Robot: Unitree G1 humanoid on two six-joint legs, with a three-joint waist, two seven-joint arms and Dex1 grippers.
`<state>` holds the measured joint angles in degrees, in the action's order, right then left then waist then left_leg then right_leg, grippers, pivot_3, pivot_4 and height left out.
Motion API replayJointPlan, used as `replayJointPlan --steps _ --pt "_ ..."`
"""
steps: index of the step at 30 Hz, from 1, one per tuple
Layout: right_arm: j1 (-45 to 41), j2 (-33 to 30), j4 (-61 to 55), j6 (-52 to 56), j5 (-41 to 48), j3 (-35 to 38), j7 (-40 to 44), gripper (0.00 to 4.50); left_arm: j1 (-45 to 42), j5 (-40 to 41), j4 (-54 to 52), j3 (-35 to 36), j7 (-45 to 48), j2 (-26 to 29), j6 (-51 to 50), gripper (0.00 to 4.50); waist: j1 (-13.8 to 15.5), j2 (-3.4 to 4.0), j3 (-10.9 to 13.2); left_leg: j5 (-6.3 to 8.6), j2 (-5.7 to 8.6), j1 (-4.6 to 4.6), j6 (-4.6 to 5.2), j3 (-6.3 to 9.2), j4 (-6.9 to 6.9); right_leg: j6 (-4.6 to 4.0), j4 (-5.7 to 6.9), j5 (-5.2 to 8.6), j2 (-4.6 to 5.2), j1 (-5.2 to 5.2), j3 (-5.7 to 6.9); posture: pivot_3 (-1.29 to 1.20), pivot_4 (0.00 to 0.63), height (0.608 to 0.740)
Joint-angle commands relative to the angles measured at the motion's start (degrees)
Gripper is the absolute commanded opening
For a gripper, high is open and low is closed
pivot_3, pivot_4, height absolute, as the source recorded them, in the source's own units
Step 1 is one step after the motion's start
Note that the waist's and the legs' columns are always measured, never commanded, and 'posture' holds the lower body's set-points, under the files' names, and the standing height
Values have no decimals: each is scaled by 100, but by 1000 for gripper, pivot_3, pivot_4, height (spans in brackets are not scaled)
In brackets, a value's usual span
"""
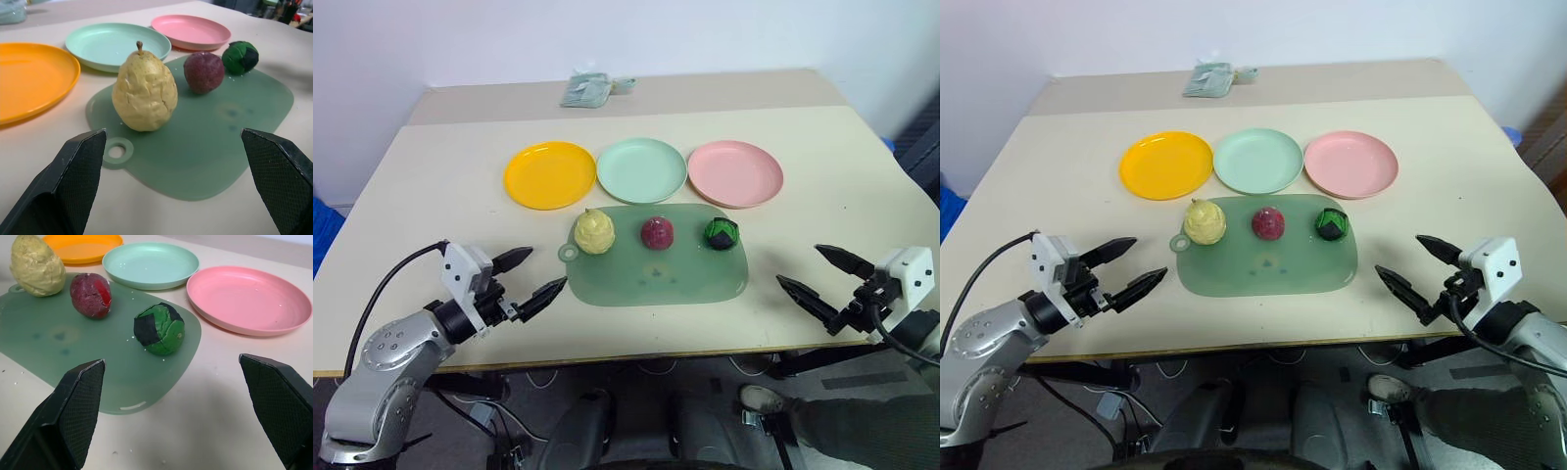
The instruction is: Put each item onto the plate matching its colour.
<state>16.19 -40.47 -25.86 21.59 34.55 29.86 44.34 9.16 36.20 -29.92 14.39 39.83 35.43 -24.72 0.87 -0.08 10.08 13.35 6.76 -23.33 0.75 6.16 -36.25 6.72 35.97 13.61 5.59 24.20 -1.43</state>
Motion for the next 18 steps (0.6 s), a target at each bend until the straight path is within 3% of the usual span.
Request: replayJointPlan --steps 1,18 --pt "30 -94 -140 -59 46 238 75 4477 31 86 -220 166 -10 32 7 4500 1 0 0 0 0 0 0 0 0 0 0 0 0 0 0 0 150 740" --pt "-485 17 -201 -166 -10 -391 86 4477 -369 225 -28 -29 -410 -347 -113 4500 13 -1 0 0 -1 -1 0 0 0 0 -3 0 0 0 0 0 150 740"
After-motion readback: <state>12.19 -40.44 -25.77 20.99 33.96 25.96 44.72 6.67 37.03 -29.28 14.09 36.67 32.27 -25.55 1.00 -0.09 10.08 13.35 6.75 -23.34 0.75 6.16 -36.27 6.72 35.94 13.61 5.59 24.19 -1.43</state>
